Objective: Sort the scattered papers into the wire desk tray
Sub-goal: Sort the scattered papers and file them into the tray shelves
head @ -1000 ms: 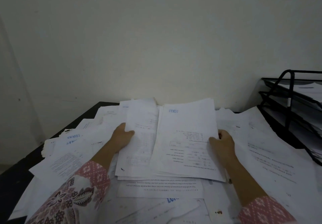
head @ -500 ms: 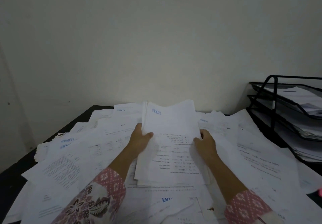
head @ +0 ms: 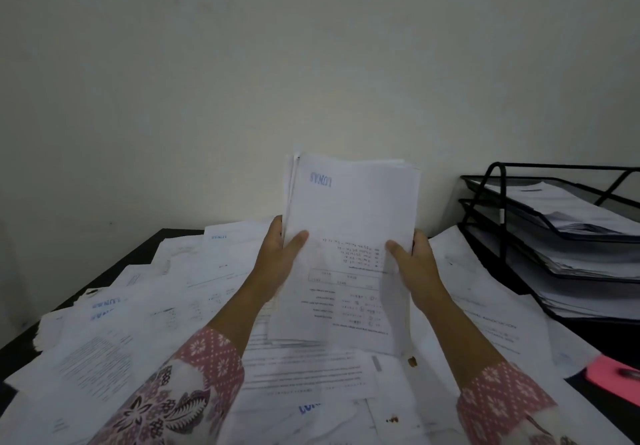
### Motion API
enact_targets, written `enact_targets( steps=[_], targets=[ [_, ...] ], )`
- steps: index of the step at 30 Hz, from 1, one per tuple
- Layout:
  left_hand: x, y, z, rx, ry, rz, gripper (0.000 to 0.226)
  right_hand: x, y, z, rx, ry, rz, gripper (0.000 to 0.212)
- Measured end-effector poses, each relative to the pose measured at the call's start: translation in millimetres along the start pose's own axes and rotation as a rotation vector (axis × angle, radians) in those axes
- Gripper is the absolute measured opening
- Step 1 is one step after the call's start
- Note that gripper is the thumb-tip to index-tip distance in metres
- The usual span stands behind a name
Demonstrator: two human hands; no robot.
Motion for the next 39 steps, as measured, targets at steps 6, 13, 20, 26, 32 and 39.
enact_targets(
  steps=[6,13,20,26,32,39],
  targets=[
    [-11,22,-2,0.002,0.004,-0.009,0.021,28,-18,0,-0.018,-0.144,-0.005,0.026],
    [-16,40,3,-0.052,0.016,-0.011,0.022,39,-44,0,-0.020,-0.174,-0.005,0.023],
    [-23,47,2,-0.081,0.004,-0.086,0.021,31,-54,0,-0.010,-0.118,0.132,0.020],
    [7,84,7,0.298,-0.146,-0.201,0.033,48,-104,-3,-0.199,-0.096,0.076,0.013],
    [25,126,35,0.546,-0.198,-0.168,0.036,41,-152,-1,-0.233,0.037,0.073,0.018],
    [24,159,49,0.655,-0.357,-0.056,0.030,-5,-204,12,-0.355,0.286,0.025,0.036]
  ],
)
Point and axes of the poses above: each hand's wrist, its own z-axis away from the middle knuckle, its own y-axis out of the palm, x = y × z, the point moved 9 cm from there along -z, towards the middle knuckle, and after that the axes turned 5 degrees about -z, right-handed, at the moved point
